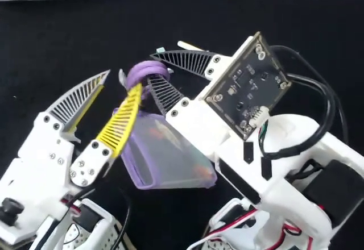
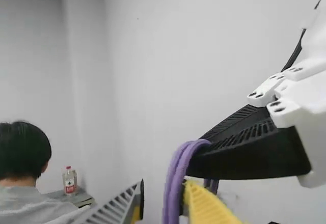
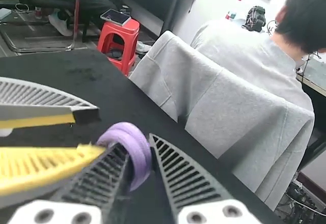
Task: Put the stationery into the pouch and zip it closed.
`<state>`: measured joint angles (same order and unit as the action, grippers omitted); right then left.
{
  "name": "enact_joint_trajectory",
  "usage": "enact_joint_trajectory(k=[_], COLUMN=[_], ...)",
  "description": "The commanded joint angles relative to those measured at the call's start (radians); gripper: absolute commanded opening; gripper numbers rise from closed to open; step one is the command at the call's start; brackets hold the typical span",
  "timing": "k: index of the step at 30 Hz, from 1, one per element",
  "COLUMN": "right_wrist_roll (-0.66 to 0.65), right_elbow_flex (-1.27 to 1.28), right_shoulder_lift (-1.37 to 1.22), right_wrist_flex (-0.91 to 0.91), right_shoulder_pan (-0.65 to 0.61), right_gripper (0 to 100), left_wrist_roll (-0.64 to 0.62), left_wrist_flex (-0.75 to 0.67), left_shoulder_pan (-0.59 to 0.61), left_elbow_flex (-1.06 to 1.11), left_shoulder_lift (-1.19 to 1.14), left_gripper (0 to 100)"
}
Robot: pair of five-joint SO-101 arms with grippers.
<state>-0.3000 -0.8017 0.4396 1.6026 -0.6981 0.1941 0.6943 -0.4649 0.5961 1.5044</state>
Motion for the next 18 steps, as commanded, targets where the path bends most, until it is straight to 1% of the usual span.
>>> enact_joint_trajectory(k=[1,3,8,18], right_wrist_roll=[-0.009,-0.009,-0.009,-0.009], right_elbow_flex=[0.002,0.002,0.002,0.002], right_shoulder_lift=[0.012,0.012,0.012,0.013], right_wrist_flex=[0.0,0.0,0.0,0.002], right_shoulder_pan=[-0.009,-0.009,-0.009,-0.014], right_gripper=[1.1,1.1,1.1,1.1], left_wrist_roll=[0.003,0.003,0.003,0.011], left_wrist_flex=[-0.026,-0.021,-0.02,-0.009], left_shoulder_pan=[0.007,-0.001,-0.015,-0.01], left_elbow_flex=[-0.008,-0.007,0.002,0.002], left_shoulder_lift=[-0.015,-0.014,-0.025,-0.034], left_gripper=[7,9,21,22])
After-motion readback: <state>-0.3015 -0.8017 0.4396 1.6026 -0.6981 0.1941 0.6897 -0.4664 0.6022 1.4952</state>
